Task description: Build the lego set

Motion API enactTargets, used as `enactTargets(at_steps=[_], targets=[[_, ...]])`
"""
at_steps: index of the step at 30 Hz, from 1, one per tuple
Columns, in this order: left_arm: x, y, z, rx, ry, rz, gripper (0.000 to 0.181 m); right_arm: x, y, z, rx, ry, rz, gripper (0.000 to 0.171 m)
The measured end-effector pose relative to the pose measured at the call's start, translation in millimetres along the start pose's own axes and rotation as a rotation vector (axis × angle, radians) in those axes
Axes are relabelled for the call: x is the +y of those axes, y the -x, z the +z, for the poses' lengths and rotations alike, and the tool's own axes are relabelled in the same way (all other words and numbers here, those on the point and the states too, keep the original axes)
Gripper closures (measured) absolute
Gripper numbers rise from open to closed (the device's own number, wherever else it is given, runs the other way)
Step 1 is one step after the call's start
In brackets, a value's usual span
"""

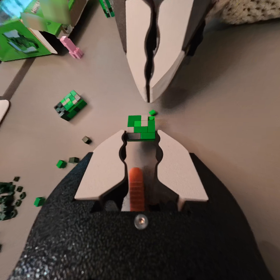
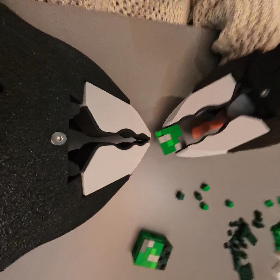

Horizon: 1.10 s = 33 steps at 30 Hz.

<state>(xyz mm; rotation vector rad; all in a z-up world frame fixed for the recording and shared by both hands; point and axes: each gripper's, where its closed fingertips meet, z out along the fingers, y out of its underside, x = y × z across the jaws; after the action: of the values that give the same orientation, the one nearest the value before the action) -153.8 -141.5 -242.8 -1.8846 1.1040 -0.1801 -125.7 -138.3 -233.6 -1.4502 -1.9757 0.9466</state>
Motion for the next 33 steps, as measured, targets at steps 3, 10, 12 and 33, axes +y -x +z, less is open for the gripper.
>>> enactTargets(at_steps=[3,10,12,33], targets=[[2,-1,0,0.024,0.011,-0.033,0.146,-2,6,1,-0.026,0.016,-0.024,0.170],[13,11,2,-0.071,0.076,0.000,0.146,14,-1,7,0.005,0.092,0.033,0.158],[12,11,2,-0.069,0.069,-0.006,0.146,17,2,8,-0.005,0.113,-0.022,0.158],[12,7,3,-0.041,0.055,-0.013,0.146,18,5,19,-0.212,0.139,-0.167,0.158]])
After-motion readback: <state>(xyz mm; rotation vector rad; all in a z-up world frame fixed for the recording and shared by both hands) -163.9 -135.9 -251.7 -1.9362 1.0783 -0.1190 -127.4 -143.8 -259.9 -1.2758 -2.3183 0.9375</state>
